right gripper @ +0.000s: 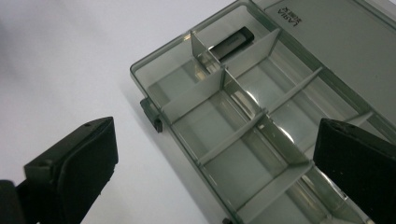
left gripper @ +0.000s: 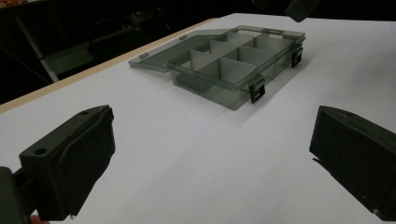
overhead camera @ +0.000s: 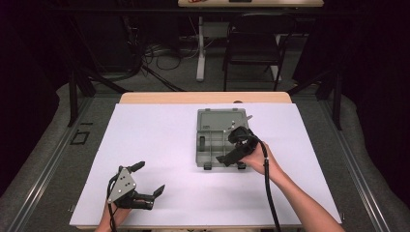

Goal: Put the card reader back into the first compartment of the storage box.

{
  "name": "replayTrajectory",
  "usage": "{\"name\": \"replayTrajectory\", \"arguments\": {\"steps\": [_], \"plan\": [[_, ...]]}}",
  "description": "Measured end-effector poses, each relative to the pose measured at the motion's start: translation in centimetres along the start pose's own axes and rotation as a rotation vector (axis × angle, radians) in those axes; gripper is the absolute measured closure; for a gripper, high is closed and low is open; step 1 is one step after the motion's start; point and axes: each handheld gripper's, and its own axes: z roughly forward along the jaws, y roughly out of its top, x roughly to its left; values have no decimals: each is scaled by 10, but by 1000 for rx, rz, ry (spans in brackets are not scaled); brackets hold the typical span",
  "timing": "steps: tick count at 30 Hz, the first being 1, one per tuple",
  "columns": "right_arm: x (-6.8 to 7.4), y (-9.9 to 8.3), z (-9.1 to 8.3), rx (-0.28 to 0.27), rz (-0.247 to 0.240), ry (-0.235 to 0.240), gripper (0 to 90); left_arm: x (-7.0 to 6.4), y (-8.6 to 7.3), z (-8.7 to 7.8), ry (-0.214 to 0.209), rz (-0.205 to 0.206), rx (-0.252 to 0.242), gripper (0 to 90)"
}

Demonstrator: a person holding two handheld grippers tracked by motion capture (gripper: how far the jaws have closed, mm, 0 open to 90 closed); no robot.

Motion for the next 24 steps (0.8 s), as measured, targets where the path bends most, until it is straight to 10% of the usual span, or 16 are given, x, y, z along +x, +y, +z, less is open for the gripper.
{"name": "replayTrajectory", "arguments": {"steps": [24], "plan": [[16,-60,-36,-90,-12,-42,0,0,0,0,4,-3,2,0]]}}
